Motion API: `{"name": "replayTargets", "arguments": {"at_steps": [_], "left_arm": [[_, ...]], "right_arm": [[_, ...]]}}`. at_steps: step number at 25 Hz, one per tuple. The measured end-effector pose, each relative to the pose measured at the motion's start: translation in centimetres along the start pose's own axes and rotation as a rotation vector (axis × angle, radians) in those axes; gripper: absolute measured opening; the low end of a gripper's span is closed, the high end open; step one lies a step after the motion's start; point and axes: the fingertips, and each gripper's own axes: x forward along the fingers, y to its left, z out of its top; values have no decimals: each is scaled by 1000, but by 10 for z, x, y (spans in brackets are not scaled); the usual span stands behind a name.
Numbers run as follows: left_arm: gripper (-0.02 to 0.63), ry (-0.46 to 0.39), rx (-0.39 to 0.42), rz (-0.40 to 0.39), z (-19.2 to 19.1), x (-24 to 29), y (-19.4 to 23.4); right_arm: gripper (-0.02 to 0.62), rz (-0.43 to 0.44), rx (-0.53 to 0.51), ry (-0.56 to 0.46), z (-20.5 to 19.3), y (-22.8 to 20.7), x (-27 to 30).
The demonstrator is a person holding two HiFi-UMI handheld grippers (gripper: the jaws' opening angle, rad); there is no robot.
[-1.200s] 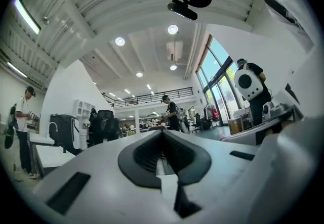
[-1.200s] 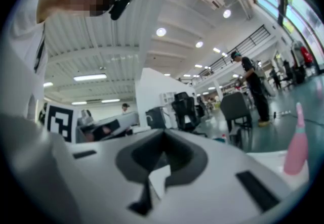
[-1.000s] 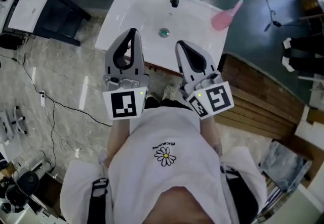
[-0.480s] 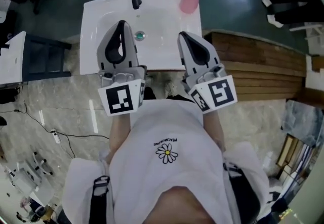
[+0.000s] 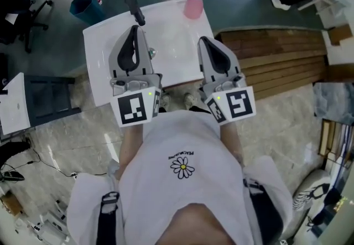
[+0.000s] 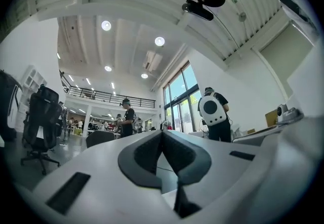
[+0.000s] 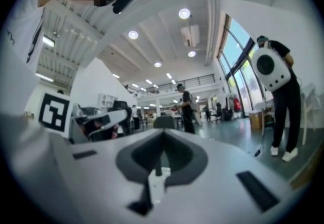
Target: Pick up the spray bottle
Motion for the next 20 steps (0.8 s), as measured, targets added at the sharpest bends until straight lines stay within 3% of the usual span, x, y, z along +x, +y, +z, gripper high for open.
{"name": "replayTargets", "arguments": {"at_steps": [5, 13, 20], "left_arm": [[21, -25, -51, 13, 1, -2, 8], [28, 11, -43, -70, -6, 10, -10], [166, 57, -59, -183, -7, 47, -30]], "right_arm": [[29, -59, -18, -3, 2, -3, -5], [29, -99, 2, -13, 1, -13, -9], [29, -135, 34, -6, -5, -27, -14]]}}
